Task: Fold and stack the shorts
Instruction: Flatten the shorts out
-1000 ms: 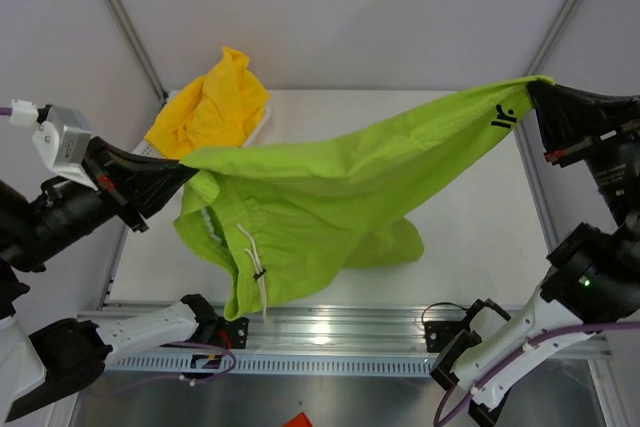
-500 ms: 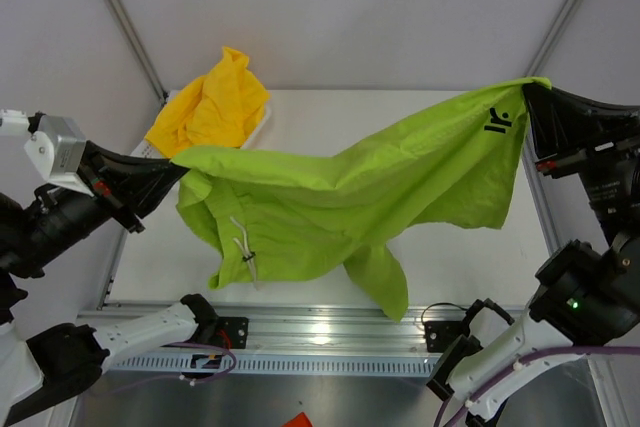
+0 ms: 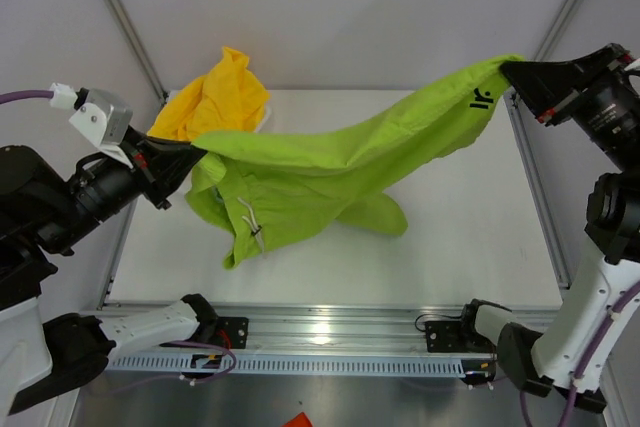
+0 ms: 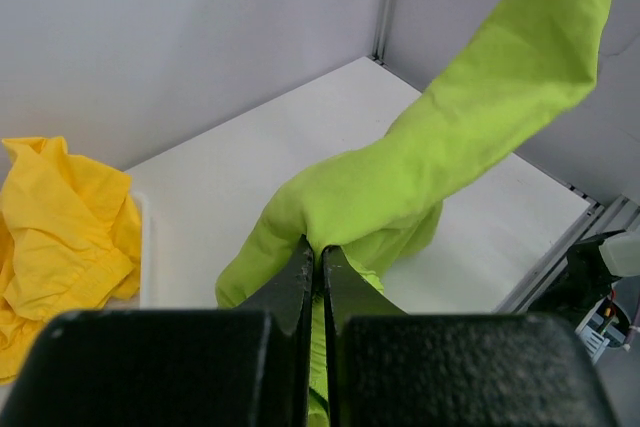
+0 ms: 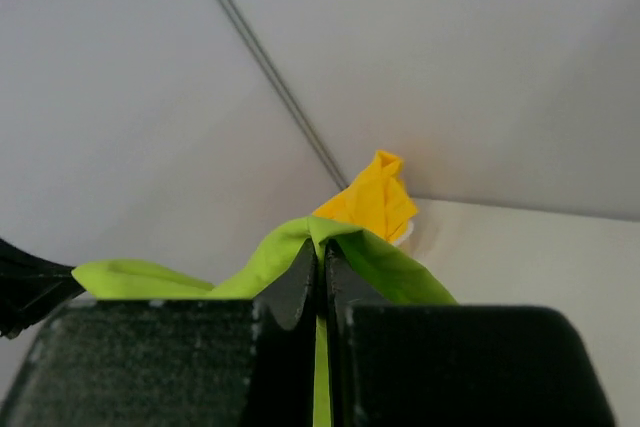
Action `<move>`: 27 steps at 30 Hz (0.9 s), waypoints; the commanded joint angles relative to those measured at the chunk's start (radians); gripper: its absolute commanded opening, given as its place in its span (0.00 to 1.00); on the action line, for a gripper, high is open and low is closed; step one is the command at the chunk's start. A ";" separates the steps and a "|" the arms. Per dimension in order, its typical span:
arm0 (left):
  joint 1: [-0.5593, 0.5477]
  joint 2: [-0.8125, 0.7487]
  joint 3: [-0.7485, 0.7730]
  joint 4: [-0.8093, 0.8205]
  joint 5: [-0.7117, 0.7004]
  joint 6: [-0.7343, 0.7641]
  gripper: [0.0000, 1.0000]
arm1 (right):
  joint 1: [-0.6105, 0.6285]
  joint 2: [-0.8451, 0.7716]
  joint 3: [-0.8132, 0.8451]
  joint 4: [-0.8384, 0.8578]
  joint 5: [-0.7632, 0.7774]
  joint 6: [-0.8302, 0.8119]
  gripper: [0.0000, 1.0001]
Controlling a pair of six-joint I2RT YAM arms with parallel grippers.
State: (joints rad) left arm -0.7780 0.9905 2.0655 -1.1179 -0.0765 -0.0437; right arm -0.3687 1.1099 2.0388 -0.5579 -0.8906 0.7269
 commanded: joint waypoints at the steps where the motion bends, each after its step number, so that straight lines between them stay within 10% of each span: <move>1: 0.008 -0.001 0.021 0.046 -0.014 0.027 0.00 | 0.178 0.016 0.116 -0.216 0.169 -0.205 0.00; 9: 0.008 -0.052 -0.011 0.058 0.024 0.036 0.00 | 0.703 -0.051 0.112 -0.393 0.577 -0.434 0.00; 27: 0.008 -0.184 0.051 0.125 0.478 -0.055 0.00 | 0.548 -0.303 0.175 -0.229 0.377 -0.284 0.00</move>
State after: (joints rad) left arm -0.7773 0.8177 2.0525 -1.0801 0.2928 -0.0666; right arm 0.1825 0.7815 2.2086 -0.8307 -0.4892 0.3809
